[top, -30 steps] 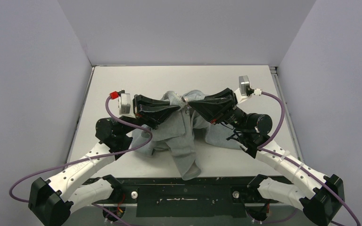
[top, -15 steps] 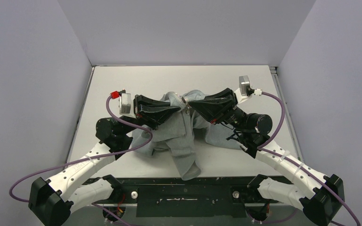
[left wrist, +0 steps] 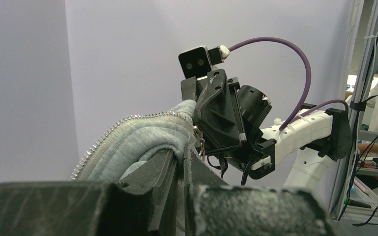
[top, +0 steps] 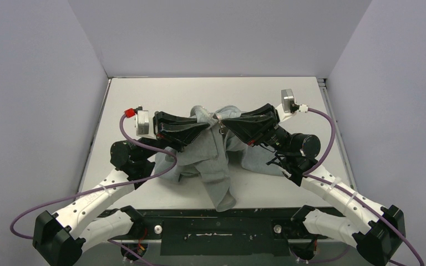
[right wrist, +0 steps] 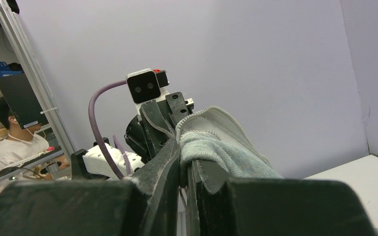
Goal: Zip up the jacket
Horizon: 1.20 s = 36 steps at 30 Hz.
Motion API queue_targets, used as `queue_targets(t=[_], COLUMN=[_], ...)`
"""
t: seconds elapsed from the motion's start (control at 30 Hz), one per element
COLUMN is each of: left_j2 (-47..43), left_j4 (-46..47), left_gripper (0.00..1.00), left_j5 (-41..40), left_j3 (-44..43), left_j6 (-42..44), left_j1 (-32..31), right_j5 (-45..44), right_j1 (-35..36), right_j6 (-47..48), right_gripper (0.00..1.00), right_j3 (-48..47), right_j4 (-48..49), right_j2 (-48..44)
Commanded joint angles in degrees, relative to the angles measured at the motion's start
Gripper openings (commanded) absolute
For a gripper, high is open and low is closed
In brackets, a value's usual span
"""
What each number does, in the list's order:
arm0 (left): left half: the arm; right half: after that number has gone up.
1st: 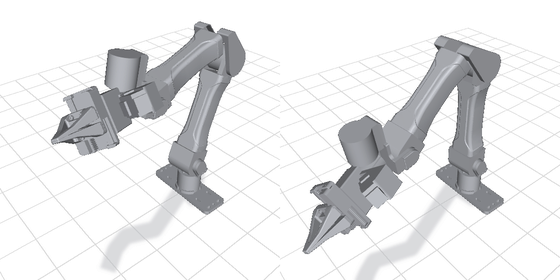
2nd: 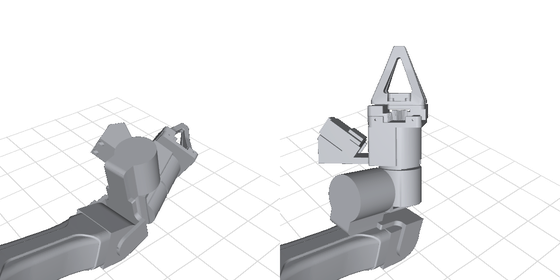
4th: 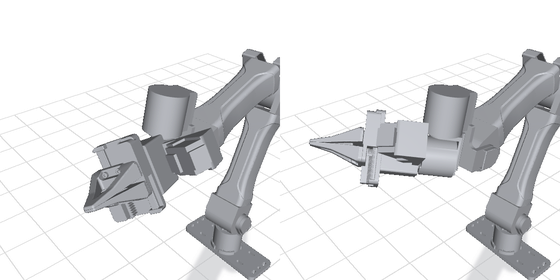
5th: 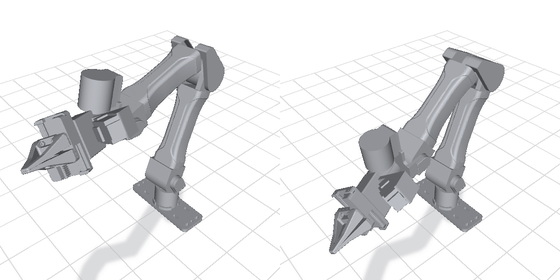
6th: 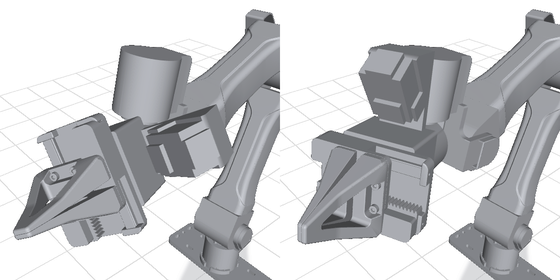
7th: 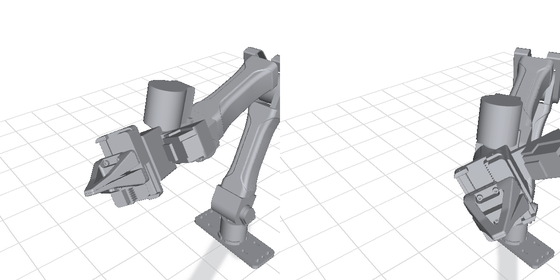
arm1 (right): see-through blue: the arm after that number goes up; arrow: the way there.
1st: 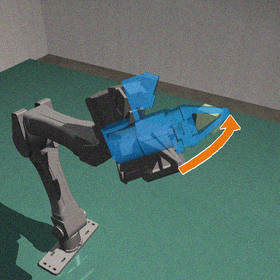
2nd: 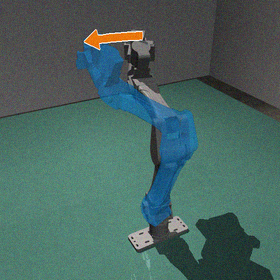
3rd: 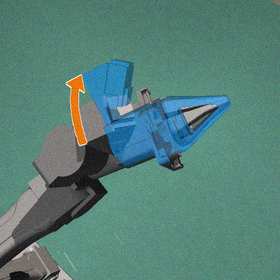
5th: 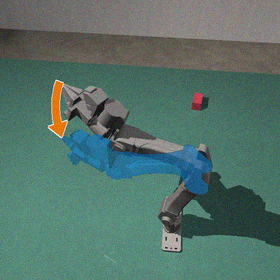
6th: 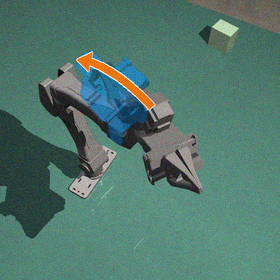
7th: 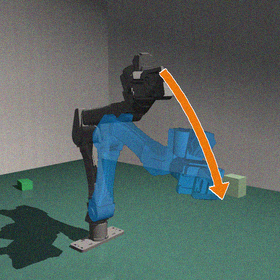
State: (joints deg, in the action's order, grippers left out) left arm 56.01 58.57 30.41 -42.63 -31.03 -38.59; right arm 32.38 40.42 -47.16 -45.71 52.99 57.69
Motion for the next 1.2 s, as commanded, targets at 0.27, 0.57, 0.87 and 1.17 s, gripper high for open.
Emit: queue_targets(t=[0.27,0.57,0.87,1.17], left_j2=[1.8,2.2,2.6,1.3], left_j4=[7.1,6.1,3.8,1.0], left_gripper=[0.00,0.00,0.00,0.00], left_j5=[3.1,2.7,3.8,2.3], left_j3=[-2.7,-2.7,-3.2,-2.6], left_j6=[-3.3,-2.4,-0.7,2.1], left_j1=[-0.8,-1.0,-1.7,-2.2], right_j5=[0.3,0.7,0.1,0.2], right_j1=[-0.3,-0.3,-0.3,-0.3], right_j6=[0.6,0.6,0.7,0.9], right_gripper=[0.00,0.00,0.00,0.00], right_j3=[-2.9,-3.0,-2.8,-3.0], right_j4=[4.3,4.3,4.4,4.4], right_j2=[-0.7,-0.7,-0.7,-0.7])
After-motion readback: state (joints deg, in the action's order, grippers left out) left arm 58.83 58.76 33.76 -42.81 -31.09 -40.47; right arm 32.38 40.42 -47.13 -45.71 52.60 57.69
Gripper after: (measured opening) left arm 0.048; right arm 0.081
